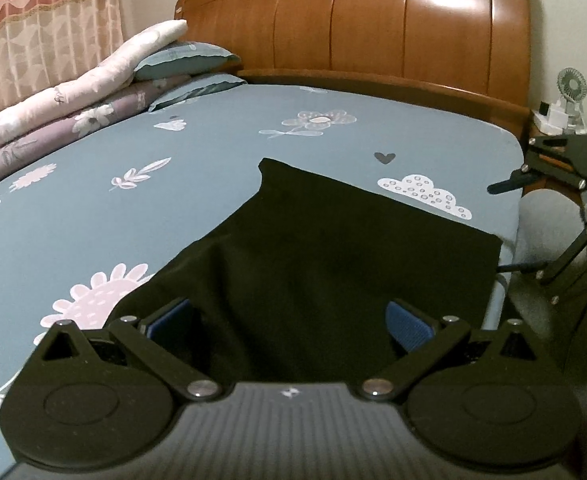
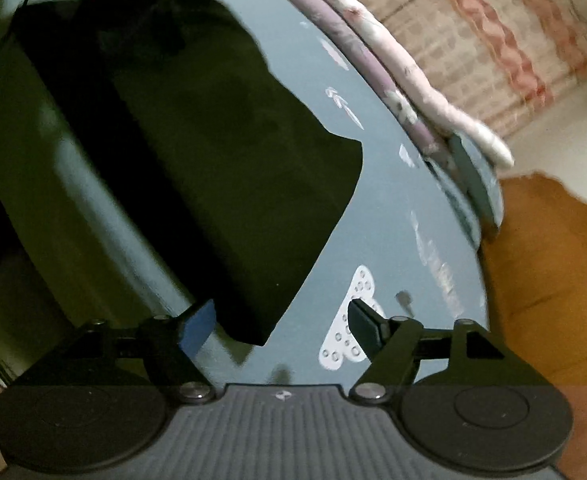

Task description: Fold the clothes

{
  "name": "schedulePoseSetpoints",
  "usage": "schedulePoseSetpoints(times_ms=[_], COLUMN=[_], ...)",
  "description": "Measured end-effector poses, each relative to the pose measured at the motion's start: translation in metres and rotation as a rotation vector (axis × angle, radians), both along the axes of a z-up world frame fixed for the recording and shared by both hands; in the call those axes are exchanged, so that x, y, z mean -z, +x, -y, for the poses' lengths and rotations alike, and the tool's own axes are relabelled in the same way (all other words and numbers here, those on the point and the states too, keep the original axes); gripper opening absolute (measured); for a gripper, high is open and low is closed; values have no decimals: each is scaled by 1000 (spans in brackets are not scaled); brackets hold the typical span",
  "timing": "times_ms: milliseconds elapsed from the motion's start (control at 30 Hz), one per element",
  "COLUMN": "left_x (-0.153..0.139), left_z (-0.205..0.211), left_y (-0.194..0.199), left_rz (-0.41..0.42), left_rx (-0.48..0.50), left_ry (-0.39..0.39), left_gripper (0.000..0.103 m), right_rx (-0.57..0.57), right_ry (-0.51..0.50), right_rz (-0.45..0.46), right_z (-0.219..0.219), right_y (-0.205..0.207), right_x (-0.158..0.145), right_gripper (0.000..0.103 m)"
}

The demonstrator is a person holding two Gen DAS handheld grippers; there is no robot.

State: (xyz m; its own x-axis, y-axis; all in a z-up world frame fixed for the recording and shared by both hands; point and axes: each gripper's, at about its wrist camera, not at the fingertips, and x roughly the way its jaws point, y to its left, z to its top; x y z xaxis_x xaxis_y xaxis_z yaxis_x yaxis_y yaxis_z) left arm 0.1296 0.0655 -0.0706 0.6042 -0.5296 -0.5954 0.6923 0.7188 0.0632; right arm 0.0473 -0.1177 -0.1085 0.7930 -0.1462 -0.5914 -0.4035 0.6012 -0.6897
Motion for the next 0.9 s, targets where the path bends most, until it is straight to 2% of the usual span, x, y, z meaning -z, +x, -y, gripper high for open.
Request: schedulePoseSetpoints(times_ms=[367, 567, 900], left_x=[-2, -6, -8], left_z=[-1, 3, 0], left_y=[1, -10, -9], left_rz=[1, 31, 33], left_rx=[-5, 59, 36], left_ry=[-15, -24, -28], left_gripper=[102, 102, 102], right_rx=[-94, -58, -194], right_ry=[-148, -121, -205], right_rz=[92, 111, 138], right_z=[-15, -9, -47], right_y=[7, 11, 2], right_x=[3, -6, 12], right_gripper=[84, 86, 86])
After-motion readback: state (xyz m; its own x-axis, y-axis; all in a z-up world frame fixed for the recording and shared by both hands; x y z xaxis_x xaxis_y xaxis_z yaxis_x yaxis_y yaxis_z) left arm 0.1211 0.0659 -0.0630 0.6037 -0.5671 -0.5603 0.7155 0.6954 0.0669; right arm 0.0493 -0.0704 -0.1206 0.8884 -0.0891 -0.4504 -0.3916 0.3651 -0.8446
